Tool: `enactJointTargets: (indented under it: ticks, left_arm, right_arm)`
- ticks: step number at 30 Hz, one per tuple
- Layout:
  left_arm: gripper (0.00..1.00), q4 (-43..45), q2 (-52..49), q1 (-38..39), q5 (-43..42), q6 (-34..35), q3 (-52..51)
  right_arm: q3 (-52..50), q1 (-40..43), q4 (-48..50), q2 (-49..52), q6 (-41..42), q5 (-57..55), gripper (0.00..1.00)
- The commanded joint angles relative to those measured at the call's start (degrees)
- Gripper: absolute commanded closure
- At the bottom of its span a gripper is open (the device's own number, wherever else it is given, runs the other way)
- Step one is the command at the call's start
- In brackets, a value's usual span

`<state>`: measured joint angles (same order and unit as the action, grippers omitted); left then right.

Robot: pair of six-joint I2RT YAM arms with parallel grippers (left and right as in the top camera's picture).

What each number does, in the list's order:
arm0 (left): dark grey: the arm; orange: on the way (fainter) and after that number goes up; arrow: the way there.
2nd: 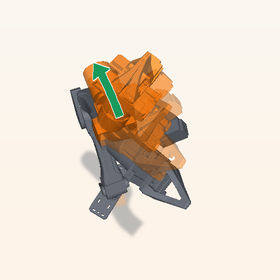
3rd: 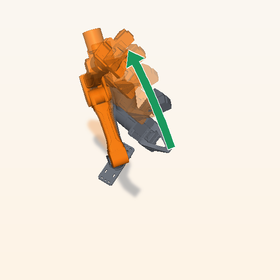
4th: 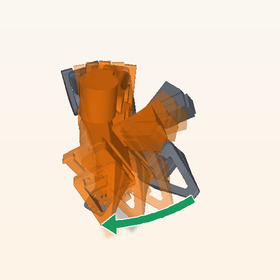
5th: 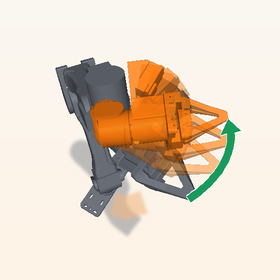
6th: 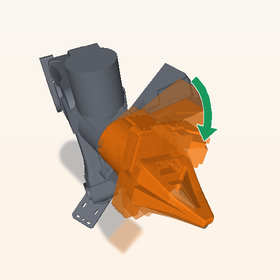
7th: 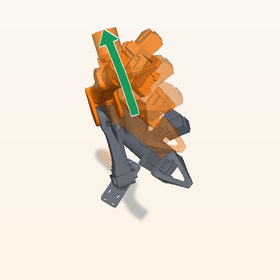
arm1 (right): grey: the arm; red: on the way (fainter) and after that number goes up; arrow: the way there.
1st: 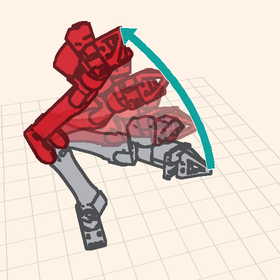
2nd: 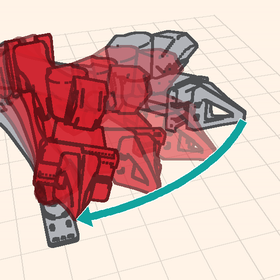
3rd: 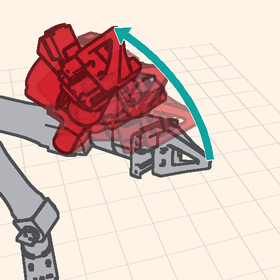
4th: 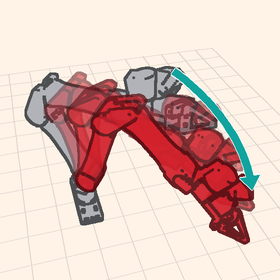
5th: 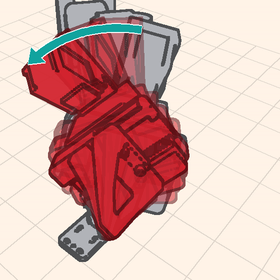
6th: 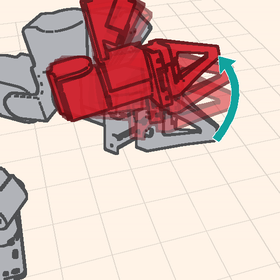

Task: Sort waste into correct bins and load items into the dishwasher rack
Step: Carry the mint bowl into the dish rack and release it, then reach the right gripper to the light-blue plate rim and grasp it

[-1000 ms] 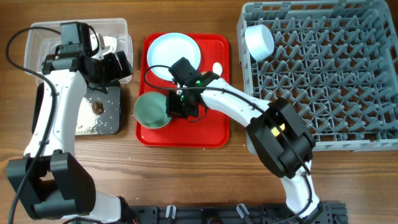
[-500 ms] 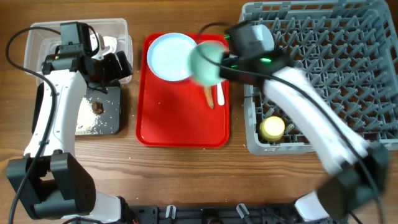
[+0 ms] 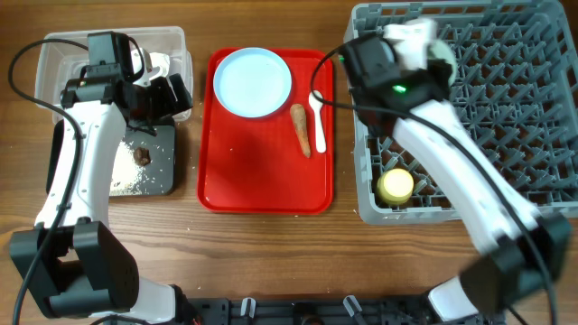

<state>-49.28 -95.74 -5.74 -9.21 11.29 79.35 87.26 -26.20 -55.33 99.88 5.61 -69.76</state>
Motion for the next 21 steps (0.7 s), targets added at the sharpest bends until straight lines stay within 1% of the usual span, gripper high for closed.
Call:
enactJointTargets:
  ticks: [1,6,9,16,17,18,19,20,21]
  left_arm:
    - [0.0,0.2,1.1,-0.1,0.1,-0.1,0.4]
    - [0.0,0.2,1.1,-0.1,0.1,-0.1,0.4]
    - [0.0,0.2,1.1,-0.1,0.1,-0.1,0.4]
    - [0.0,0.2,1.1,-0.1,0.1,-0.1,0.4]
    - [0.0,0.2,1.1,-0.1,0.1,-0.1,0.4]
    - [0.0,0.2,1.1,-0.1,0.1,-0.1,0.4]
    - [0.0,0.2,1.1,-0.1,0.1,-0.1,0.4]
    - [0.0,0.2,1.1,-0.1,0.1,-0.1,0.4]
    - [0.0,0.2,1.1,-0.1,0.1,-0.1,0.4]
  right_arm:
    - [0.2,-0.1,1.7,7.9,-21.8,-7.6,0.96]
    - [0.2,-0.2,1.9,15.0,-22.5,-6.3,0.96]
    - [0.2,-1.2,1.8,15.1,-22.6,-1.5,0.96]
    - [0.2,-5.7,-0.8,15.1,-23.7,3.1,0.96]
    - [0.2,-6.1,-1.4,15.1,-23.6,4.1,0.93]
    - [0.2,-6.7,-1.8,15.1,-23.6,4.7,0.77]
    - [0.2,-7.0,-1.8,15.1,-23.6,4.8,0.52]
    - [0.2,-7.4,-1.9,15.1,-23.6,4.7,0.0]
    - [0.2,-7.6,-1.9,15.1,-23.6,4.8,0.0]
